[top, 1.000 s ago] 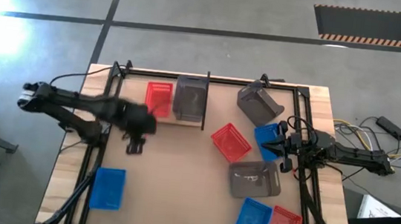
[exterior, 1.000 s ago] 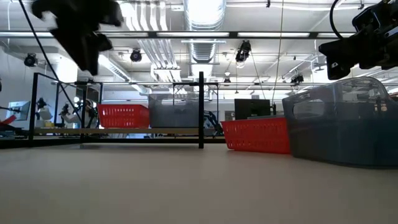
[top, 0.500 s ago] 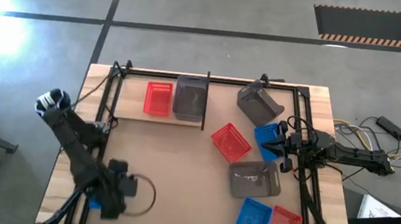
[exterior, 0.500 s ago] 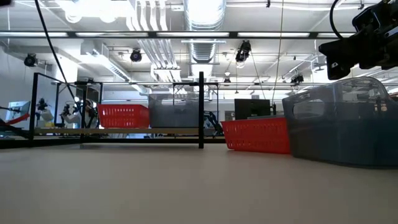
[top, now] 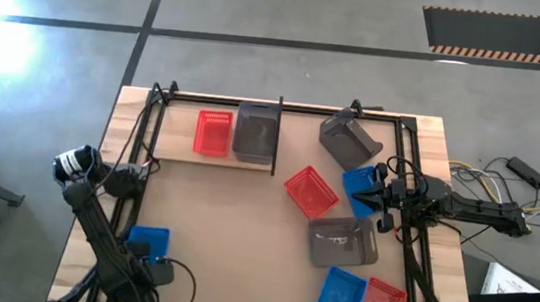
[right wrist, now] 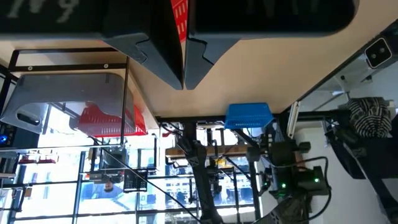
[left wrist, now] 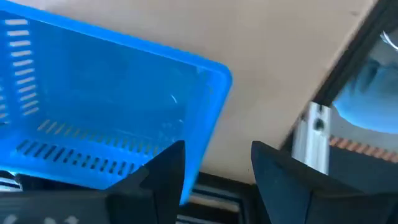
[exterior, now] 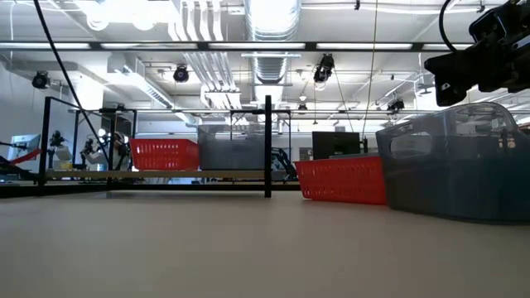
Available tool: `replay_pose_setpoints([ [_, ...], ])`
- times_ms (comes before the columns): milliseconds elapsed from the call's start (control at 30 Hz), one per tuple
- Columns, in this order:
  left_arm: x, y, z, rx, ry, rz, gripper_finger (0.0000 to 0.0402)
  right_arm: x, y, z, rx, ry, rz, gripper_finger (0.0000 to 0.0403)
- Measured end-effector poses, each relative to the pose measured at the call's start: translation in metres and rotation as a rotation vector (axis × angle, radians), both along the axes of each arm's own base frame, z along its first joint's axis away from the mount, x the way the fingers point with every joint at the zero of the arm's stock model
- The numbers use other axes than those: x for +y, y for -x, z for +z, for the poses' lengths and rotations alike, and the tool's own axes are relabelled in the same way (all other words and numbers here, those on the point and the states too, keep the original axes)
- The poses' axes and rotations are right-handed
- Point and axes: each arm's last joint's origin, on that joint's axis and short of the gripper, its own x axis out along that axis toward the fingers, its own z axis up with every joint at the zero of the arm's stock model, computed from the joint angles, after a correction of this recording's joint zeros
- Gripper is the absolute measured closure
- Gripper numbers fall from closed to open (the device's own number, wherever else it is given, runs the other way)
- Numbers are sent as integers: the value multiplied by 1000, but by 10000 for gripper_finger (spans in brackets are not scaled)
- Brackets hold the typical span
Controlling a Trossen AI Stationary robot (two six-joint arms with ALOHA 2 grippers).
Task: Stack baskets on shelf by color
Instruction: Put the bottom left blue bin on the shelf
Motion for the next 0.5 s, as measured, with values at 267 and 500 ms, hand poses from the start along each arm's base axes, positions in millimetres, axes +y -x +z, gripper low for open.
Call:
replay_pose_setpoints([
  [267, 4, 10, -16, -24, -74, -38, 233, 0, 0, 0, 0, 0, 0, 394],
  [500, 9, 16, -32, -11, -89, -122, 279, 0, 0, 0, 0, 0, 0, 394],
])
